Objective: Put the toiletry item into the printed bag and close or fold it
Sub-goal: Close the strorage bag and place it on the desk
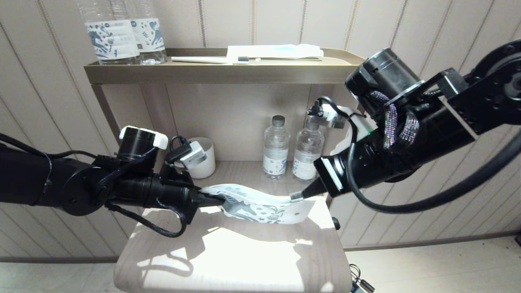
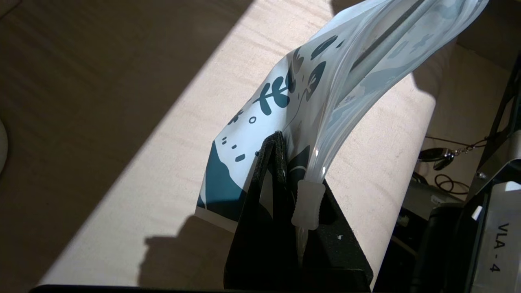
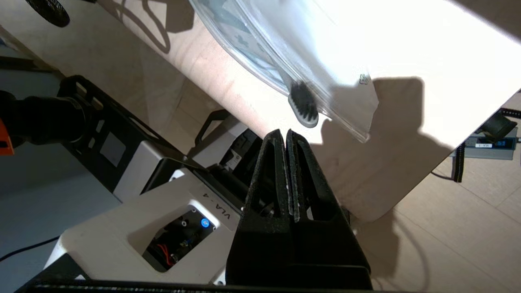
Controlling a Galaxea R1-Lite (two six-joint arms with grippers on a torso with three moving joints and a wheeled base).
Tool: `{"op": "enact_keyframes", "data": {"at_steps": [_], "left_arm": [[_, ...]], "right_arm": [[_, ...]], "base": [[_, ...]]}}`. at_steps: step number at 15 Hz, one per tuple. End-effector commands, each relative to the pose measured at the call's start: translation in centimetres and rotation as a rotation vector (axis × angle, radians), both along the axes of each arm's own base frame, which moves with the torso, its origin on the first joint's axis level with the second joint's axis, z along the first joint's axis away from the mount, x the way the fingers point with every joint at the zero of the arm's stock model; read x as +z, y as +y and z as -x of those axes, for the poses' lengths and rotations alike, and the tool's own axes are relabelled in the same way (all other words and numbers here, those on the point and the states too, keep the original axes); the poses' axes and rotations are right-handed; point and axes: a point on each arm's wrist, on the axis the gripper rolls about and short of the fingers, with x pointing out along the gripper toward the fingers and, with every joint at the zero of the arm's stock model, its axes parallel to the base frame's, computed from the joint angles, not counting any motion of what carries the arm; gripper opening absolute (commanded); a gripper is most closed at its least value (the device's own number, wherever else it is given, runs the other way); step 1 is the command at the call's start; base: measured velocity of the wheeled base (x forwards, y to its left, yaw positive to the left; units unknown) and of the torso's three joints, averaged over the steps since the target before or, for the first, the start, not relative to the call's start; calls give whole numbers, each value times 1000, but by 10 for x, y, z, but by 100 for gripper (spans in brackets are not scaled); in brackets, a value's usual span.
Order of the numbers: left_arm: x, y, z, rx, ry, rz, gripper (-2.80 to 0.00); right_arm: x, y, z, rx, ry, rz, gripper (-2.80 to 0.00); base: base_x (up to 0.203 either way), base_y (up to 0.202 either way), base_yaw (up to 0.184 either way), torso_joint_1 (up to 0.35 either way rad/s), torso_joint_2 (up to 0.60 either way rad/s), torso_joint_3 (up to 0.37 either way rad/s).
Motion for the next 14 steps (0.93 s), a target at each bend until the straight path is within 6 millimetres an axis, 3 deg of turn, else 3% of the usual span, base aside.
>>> {"op": "enact_keyframes", "data": {"at_steps": [1,9,14], "left_arm": [[0,0,0,-4,-2,2,-280],[0,0,-1,-5,-2,2,-280],[0,0,-1,-5,-1,2,-280]], "right_arm": [[-3,-1,4,7,16,9,-280],[-14,0,2,8,43,29,-280],[-28,9,-12,5,77,52,-280]], "base": [[0,0,0,0,0,0],[0,0,0,0,0,0],[0,0,0,0,0,0]]}}
